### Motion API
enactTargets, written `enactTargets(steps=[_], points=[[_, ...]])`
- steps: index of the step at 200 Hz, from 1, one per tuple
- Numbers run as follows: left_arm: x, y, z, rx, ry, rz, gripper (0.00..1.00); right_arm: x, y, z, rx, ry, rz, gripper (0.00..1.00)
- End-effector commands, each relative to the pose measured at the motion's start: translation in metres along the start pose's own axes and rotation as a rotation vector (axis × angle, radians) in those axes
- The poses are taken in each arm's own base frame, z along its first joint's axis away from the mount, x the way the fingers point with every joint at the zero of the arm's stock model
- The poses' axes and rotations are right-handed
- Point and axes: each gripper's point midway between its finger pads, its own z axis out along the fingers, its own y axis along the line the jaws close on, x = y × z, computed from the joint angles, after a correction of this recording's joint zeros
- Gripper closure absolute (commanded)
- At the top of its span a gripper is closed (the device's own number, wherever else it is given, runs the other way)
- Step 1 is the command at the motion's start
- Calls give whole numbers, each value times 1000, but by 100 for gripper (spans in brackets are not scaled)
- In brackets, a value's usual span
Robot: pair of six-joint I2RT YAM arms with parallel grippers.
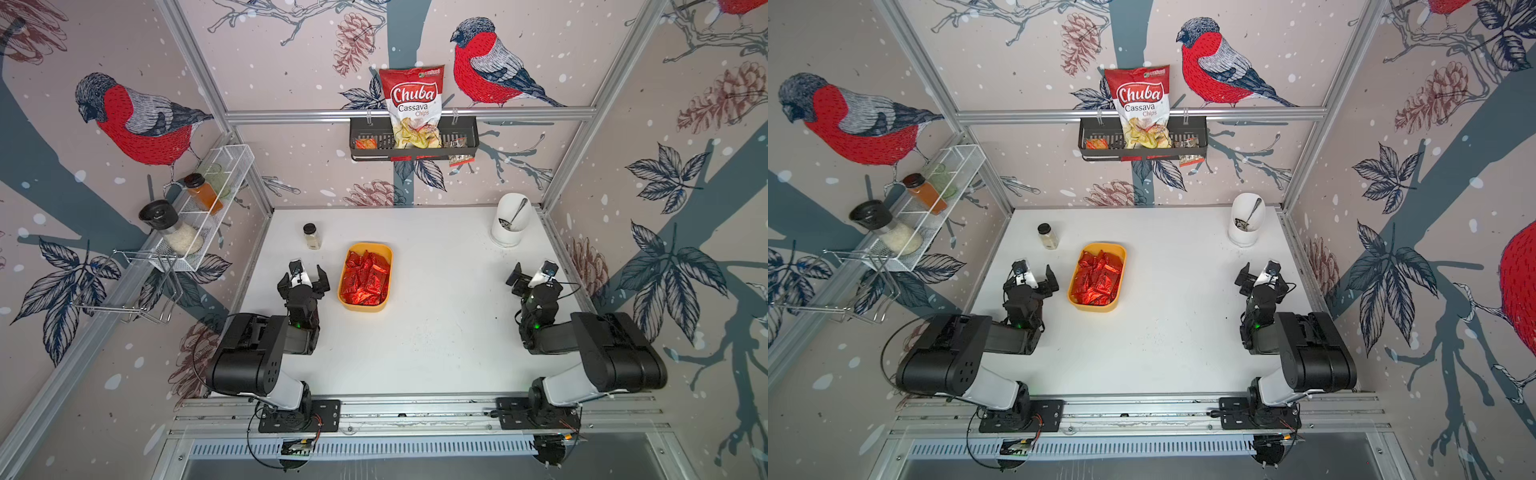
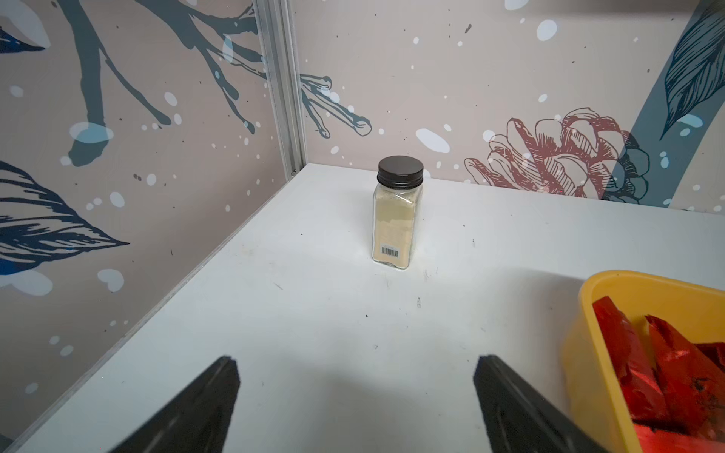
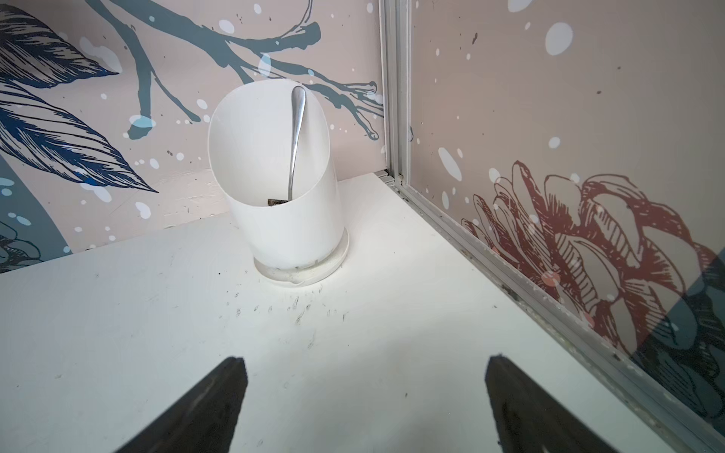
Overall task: Take the tea bags out of the storage box
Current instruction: Pick up the tea bag from the storage box.
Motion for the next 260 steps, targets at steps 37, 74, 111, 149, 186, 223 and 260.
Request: enactTargets(steps=[37, 74, 111, 149, 186, 223, 260], points=[[-6, 1, 0, 0, -22, -3, 2, -5, 2, 0, -9, -17, 4, 0], [-7, 0, 0, 2, -24, -3, 2, -5, 2, 0, -9, -17, 5, 0], [-6, 1, 0, 0, -23, -3, 2, -5, 2, 0, -11, -16, 4, 0], [-21, -6, 17, -26, 63, 27, 2, -19, 13, -1, -21, -28, -45, 0], [-37, -13, 30, -130, 262, -79, 3, -48, 25, 3, 10, 73, 53, 0], [-64, -71, -8, 27, 297, -147, 4, -56, 29, 8, -48, 239, 371, 0], [-87, -116, -53, 335, 459, -232, 22, -63, 85, -16, -396, 390, 452, 17]])
